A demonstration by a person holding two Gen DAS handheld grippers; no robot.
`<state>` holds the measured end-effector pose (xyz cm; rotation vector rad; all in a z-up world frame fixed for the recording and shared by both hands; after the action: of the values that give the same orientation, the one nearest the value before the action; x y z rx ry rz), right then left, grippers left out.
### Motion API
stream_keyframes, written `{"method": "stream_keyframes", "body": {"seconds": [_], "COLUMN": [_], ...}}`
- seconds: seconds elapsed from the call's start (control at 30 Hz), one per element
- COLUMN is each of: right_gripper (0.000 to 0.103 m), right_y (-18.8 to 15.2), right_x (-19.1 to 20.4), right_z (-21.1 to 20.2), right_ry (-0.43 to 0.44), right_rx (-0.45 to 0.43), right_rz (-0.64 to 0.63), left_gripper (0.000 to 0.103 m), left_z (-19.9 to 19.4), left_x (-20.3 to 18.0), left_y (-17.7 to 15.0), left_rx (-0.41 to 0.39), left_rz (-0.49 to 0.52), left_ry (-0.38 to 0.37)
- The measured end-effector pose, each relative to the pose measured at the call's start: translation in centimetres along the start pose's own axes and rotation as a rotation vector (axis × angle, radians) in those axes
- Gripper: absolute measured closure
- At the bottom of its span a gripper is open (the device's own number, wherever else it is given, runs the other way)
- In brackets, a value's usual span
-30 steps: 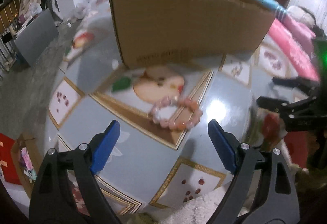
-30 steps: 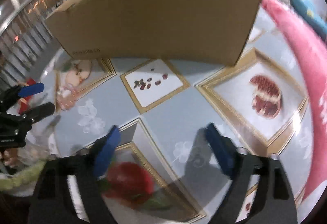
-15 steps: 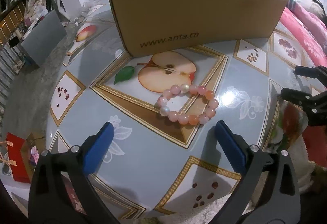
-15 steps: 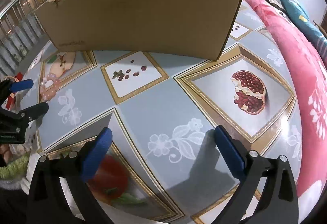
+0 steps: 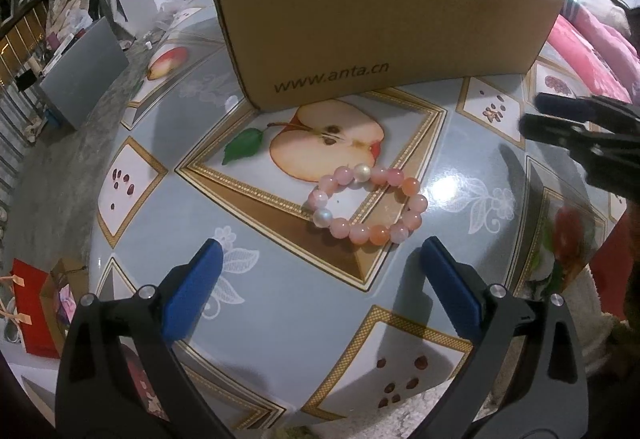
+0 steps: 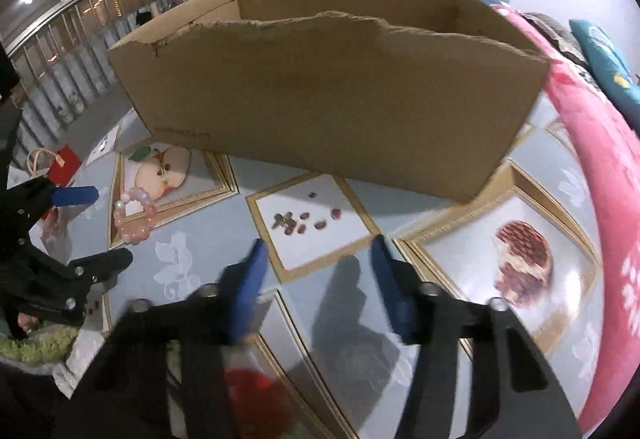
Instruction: Organize jewelry
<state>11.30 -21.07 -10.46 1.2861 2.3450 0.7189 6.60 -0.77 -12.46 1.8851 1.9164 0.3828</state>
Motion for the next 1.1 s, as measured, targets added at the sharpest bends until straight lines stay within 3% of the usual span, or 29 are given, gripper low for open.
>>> {"method": "stream_keyframes", "body": {"seconds": [0.17,0.4,0.5,0.63,0.7,1.1], "right_gripper": [0.074,0.081,0.09,0.091,0.098,0.099], "right_y": [0.7,1.5,1.9,2.0,1.9,-0.1], "right_x": [2.0,2.6,2.6,2.7,2.6,1.6], "right_z": [1.0,1.5,1.8,1.9,1.8,0.0], "right_ry": [0.011,0.013,0.045,0.059,0.078,0.125], "right_rx": [-0.009,-0.024,-0.027,-0.028,-0.033,-0.044], "right_rz": [-0.076,-0.147,-0.153,-0.152,-0.129,-0.01], "left_gripper": [0.007,0.007,0.007,0.007,0.007,0.007], "left_z": [0.0,-0.2,-0.2,-0.2,-0.2,-0.4], "left_x": [-0.1,-0.1,-0.1,-0.1,-0.1,-0.4], "left_y": [-0.1,-0.2,-0.2,-0.2,-0.2,-0.3], "left_rx": [-0.006,-0.013,-0.016,-0.019,-0.02,-0.028], "left_rz": [0.002,0.019,0.022,0.025,0.026,0.029], "left_ry": [-0.001,-0.012,-0.014,-0.017,-0.016,-0.014]}}
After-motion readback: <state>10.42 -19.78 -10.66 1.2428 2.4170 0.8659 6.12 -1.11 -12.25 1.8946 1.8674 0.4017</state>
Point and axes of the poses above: each gripper's, at about its wrist camera, not at the fingertips, and z roughly the way its jaws point, x to its left, y to its top, the point moved 8 cm from there along z, roughly the way its jaws point, and after that the axes turned 15 degrees about -z, right-handed, at the moved point
